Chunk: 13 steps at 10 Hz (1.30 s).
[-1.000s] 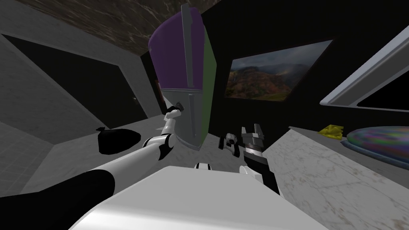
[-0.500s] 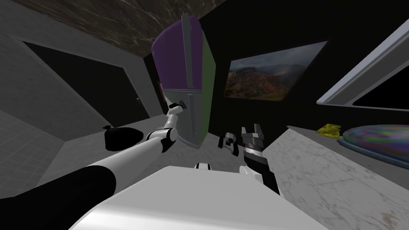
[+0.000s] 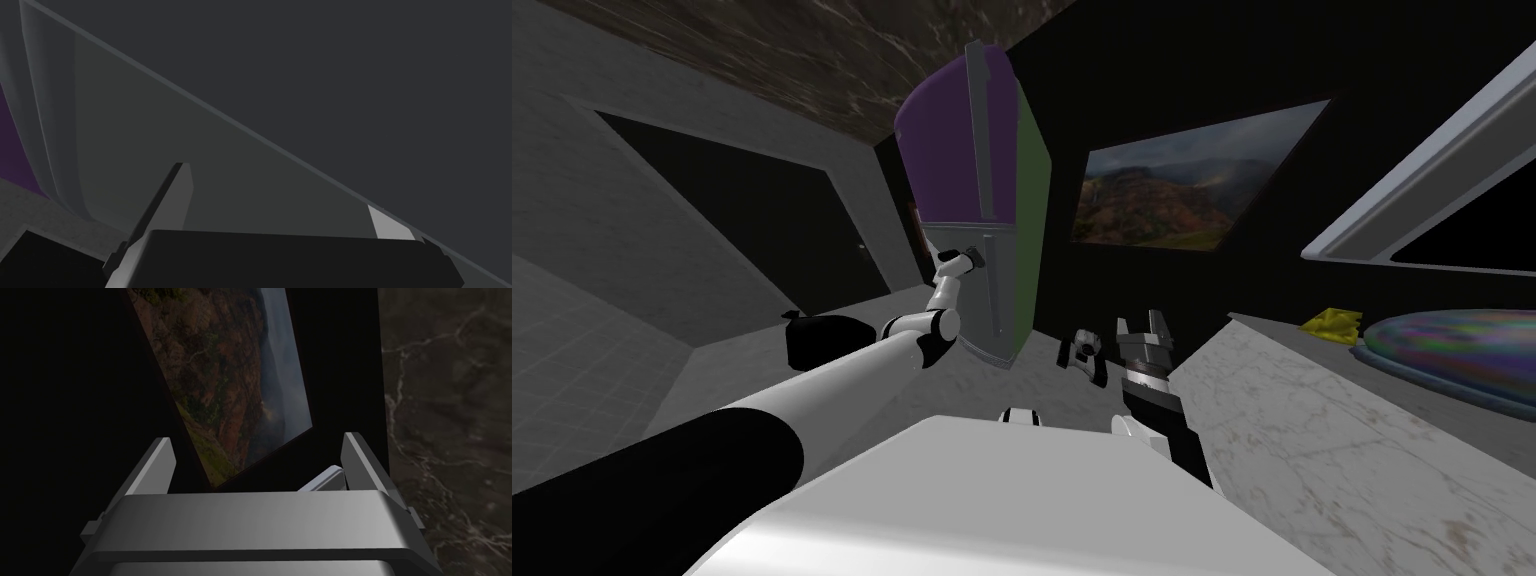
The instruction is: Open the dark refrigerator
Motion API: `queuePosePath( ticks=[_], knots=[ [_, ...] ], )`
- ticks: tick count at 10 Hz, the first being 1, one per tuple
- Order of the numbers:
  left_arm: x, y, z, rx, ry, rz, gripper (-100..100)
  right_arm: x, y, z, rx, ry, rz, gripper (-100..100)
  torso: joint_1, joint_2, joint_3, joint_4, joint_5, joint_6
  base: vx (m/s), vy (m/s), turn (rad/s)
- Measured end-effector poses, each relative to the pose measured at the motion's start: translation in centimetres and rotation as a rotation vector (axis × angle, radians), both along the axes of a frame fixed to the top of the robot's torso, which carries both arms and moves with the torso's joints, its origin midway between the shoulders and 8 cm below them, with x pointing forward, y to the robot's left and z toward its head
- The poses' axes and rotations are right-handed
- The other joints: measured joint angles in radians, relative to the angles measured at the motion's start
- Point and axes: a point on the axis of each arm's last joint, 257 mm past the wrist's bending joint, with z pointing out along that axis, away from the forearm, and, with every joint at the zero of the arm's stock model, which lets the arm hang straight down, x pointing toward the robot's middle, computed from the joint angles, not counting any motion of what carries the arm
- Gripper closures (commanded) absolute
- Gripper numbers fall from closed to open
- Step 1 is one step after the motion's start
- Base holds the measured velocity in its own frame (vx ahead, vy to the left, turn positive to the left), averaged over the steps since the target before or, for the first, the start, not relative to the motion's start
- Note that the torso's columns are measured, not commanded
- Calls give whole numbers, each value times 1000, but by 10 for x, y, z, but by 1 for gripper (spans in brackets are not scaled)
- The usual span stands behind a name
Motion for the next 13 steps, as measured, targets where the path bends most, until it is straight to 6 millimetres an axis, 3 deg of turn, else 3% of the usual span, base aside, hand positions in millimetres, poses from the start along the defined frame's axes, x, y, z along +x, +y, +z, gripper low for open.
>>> queuePosePath(
  ticks=[5,13],
  knots=[
    [7,-29,30,-66,21,-81,-100,0,0,0,0,0,0,0,-17,19,13,10,-9,8,-53,-25,43],
    [7,-44,55,-107,34,-142,-100,0,0,0,0,0,0,0,-29,33,23,20,-15,13,-23,-10,15]
  ],
)
